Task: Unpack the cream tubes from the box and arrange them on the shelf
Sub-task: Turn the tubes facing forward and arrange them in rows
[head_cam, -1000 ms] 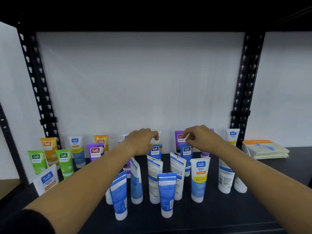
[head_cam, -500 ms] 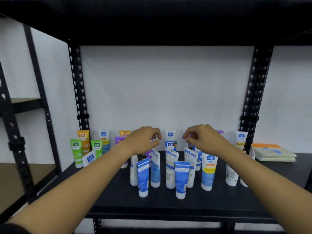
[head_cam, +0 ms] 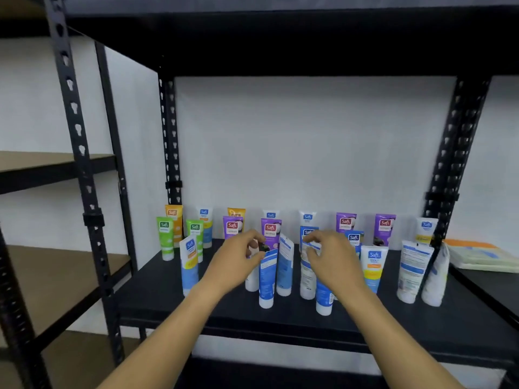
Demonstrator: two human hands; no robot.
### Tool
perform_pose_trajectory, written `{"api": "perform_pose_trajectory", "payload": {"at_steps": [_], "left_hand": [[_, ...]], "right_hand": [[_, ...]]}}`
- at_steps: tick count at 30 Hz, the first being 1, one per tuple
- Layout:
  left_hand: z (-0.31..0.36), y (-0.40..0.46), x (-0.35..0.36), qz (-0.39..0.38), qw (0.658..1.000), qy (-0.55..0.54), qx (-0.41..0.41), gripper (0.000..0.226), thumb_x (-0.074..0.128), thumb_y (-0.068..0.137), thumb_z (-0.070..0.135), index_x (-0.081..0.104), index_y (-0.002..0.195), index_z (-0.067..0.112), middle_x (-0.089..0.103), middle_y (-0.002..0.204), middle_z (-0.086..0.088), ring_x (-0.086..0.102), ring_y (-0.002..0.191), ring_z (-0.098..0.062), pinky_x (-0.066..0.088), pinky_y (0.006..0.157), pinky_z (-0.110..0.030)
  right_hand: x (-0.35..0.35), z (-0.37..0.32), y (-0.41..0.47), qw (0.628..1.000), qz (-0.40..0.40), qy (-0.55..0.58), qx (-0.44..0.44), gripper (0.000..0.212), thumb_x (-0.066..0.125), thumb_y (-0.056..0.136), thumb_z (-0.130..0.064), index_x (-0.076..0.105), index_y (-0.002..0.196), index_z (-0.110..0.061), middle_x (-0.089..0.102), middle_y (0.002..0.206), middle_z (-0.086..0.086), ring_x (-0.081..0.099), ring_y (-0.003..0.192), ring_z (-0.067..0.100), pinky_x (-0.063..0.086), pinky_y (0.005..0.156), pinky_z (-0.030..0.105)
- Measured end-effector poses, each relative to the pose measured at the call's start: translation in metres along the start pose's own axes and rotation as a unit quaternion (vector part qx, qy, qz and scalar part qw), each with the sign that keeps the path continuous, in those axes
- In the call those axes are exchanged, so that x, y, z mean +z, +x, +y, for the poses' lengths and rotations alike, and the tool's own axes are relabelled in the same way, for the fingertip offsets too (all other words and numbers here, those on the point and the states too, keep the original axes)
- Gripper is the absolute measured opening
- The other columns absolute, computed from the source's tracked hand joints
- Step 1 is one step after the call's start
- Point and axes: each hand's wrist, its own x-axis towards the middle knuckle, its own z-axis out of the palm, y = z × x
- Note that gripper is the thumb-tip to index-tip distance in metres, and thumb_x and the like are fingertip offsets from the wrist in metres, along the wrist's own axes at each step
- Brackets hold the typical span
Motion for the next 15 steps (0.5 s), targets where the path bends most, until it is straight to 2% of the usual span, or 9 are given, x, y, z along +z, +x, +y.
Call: {"api": "perform_pose_trajectory", "payload": {"at_steps": [3, 9, 12, 15], "left_hand": [[0.000, -0.004, 0.010, -0.013, 1.000, -0.029, 0.001, 0.025, 0.064, 0.092, 0.022, 0.061, 0.114, 0.034, 0.061, 0.101, 0.014, 0.061, 0.087, -0.003, 0.057, 0.081, -0.031], [-0.001, -0.006, 0.027, -0.016, 1.000, -0.024, 0.012, 0.028, 0.065, 0.092, 0.019, 0.062, 0.118, 0.031, 0.062, 0.117, 0.011, 0.058, 0.098, -0.003, 0.049, 0.087, -0.021], [-0.001, -0.006, 0.030, -0.008, 1.000, -0.026, 0.005, 0.022, 0.064, 0.093, 0.024, 0.064, 0.115, 0.028, 0.063, 0.112, 0.010, 0.059, 0.089, -0.004, 0.050, 0.079, -0.016], [-0.002, -0.004, 0.028, -0.019, 0.999, -0.040, -0.013, 0.019, 0.059, 0.097, 0.028, 0.065, 0.114, 0.026, 0.064, 0.106, 0.008, 0.060, 0.087, -0.003, 0.050, 0.069, -0.011]], "right_hand": [[-0.002, 0.011, -0.012, 0.997, 0.036, -0.045, 0.047, 0.029, 0.064, 0.092, -0.020, 0.066, 0.120, -0.023, 0.059, 0.116, 0.004, 0.055, 0.106, 0.022, 0.050, 0.087, 0.035], [0.008, 0.022, -0.031, 0.995, -0.002, -0.050, 0.081, 0.041, 0.064, 0.093, -0.026, 0.056, 0.133, -0.021, 0.049, 0.129, 0.005, 0.052, 0.118, 0.022, 0.052, 0.093, 0.035], [0.011, 0.025, -0.034, 0.996, -0.003, -0.029, 0.083, 0.039, 0.064, 0.093, -0.027, 0.054, 0.131, -0.023, 0.049, 0.129, 0.003, 0.054, 0.116, 0.021, 0.055, 0.089, 0.038], [0.012, 0.026, -0.035, 0.997, 0.001, -0.006, 0.081, 0.035, 0.065, 0.093, -0.029, 0.054, 0.125, -0.023, 0.050, 0.127, 0.001, 0.056, 0.113, 0.019, 0.054, 0.084, 0.030]]}}
